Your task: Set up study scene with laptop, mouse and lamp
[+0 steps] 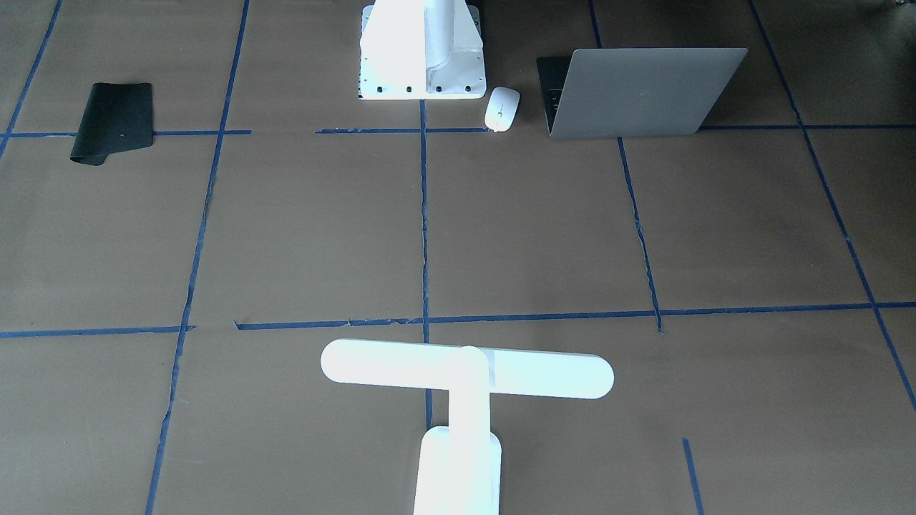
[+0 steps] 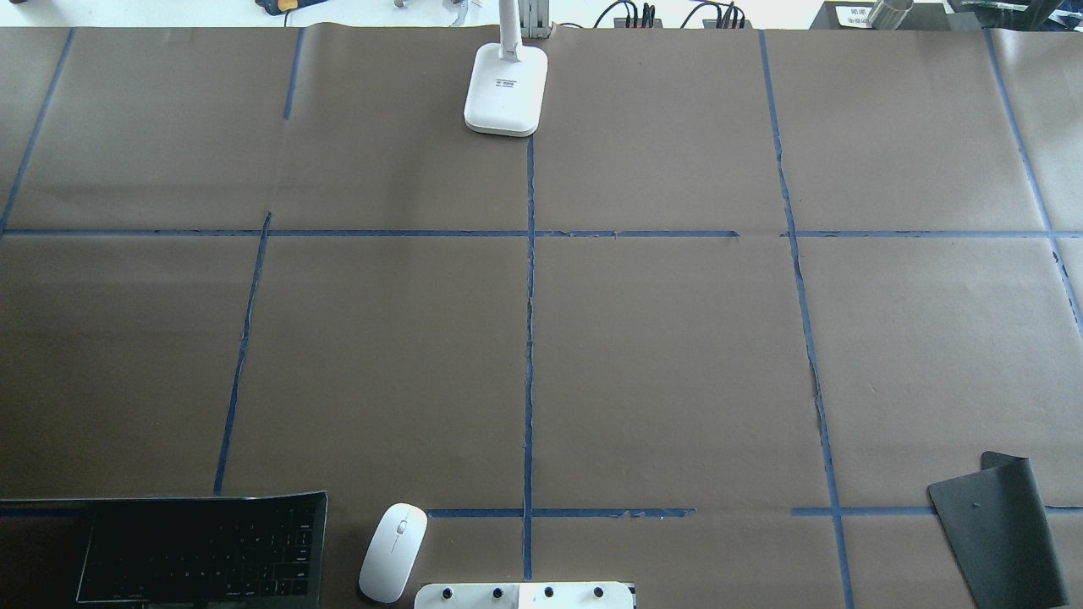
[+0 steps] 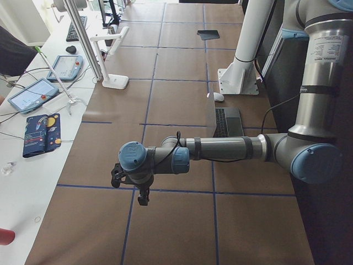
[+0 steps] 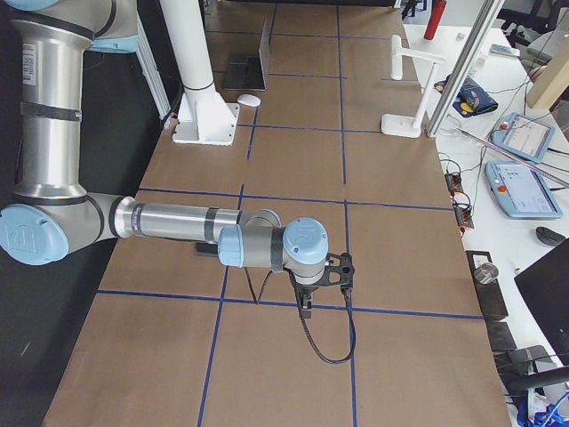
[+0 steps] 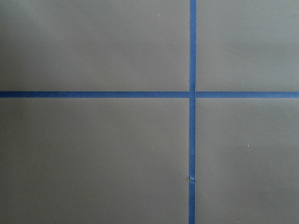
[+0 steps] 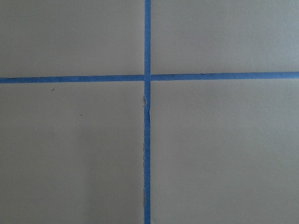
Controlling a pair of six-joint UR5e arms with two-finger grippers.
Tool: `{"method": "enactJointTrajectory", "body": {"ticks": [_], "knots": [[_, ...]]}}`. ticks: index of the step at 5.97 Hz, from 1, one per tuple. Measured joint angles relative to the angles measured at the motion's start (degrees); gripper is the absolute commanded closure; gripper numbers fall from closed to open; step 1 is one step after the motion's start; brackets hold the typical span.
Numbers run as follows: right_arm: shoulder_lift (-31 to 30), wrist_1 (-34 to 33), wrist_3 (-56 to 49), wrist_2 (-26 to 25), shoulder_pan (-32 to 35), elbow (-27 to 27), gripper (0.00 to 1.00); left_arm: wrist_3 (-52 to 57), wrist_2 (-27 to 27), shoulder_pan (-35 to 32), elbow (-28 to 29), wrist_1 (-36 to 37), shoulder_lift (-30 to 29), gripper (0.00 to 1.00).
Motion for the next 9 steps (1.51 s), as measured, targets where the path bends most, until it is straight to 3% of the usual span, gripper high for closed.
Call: {"method": "enactJointTrajectory", "body": {"ticks": [4,6,9], "knots": [[0.1,0.0,0.1,-0.1,0.0,0.3,0.00,-0.3,0.0,0.0,-0.7,0.3,-0.1,0.00],[0.1,0.0,0.1,-0.1,0.0,0.4,0.00,-2.3,0.1,0.0,-4.2,1.8,-0.1,0.00],[0.2,0.0,0.2,0.3,0.0,0.5,0.00,-23.0,-0.1,0.9,-21.8,2.8,8.1,0.00]]}}
